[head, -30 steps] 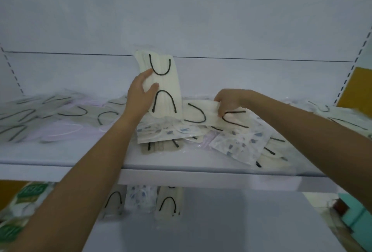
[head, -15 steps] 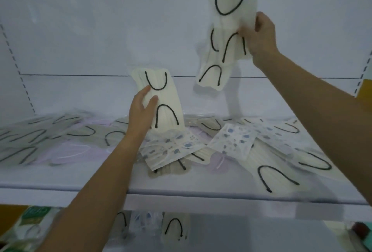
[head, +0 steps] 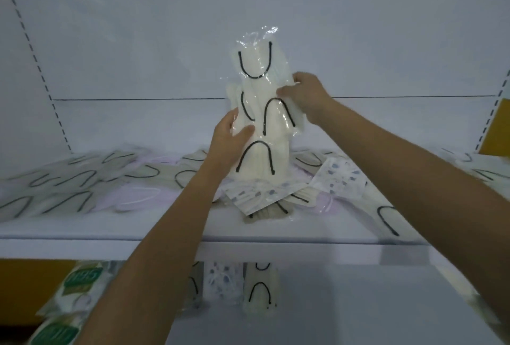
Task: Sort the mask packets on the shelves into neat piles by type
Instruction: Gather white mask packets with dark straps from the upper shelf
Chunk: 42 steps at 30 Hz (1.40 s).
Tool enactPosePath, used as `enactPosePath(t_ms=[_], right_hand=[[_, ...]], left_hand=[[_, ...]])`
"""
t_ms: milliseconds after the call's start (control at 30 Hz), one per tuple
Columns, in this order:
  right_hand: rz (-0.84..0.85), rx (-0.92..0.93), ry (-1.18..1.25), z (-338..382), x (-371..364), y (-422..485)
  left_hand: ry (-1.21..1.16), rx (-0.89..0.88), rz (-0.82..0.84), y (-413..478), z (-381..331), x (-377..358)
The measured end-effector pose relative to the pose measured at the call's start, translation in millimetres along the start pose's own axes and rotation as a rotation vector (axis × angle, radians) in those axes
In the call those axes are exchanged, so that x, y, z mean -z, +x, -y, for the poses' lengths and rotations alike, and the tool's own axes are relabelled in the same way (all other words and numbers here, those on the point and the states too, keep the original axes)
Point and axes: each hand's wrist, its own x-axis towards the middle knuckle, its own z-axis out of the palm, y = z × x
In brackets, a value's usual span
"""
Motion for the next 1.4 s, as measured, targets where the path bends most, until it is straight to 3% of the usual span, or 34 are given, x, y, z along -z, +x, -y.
enactPosePath(t_ms=[167,300,367,500,667,733,833,933,1067,1400], right_hand=[[0.087,-0.129,-0.059,-23.0,-24.8,-39.1],[-0.06,-0.148,-0.065,-46.0,-37.1,-57.3],[-0.139,-0.149,-0.081,-53.3,-28.8,-67.2],[-0.136,-0.214,-0.07,-65.1,18.6,-85.3],[-0.168,-0.22,-0.185,-71.6,143.6,-94.2],[-0.048,-0.273,-0.473,-76.2,195.3,-98.5],[0.269,-0.39,-0.873,-95.4,246.8,-104.2],[0.492,-0.331,-1.114,-122.1,264.8,-109.5],[0.602,-0.161,-1.049,-135.5,274.8,-114.1],[0.763,-0.156,-1.031,-134.2,285.0,-101.1]], left_hand=[[-0.078,-0.105,-0.067,-13.4,3.1,16.7],[-0.299,0.131,-0.038,-20.3,-8.1,3.6],[-0.211,0.121,0.051,-29.3,-11.6,-4.8],[-0.122,0.026,0.153,-38.4,-14.0,-30.6],[-0.155,-0.074,0.179,-45.5,-31.8,-77.2],[-0.154,-0.071,0.172,-45.9,-39.2,-101.7],[-0.163,-0.028,0.144,-45.5,-46.1,-141.5],[-0.138,-0.007,0.135,-53.9,-50.0,-177.8],[-0.02,0.01,0.097,-67.0,-52.5,-202.9],[0.018,0.099,-0.156,-93.8,-61.8,-185.5]])
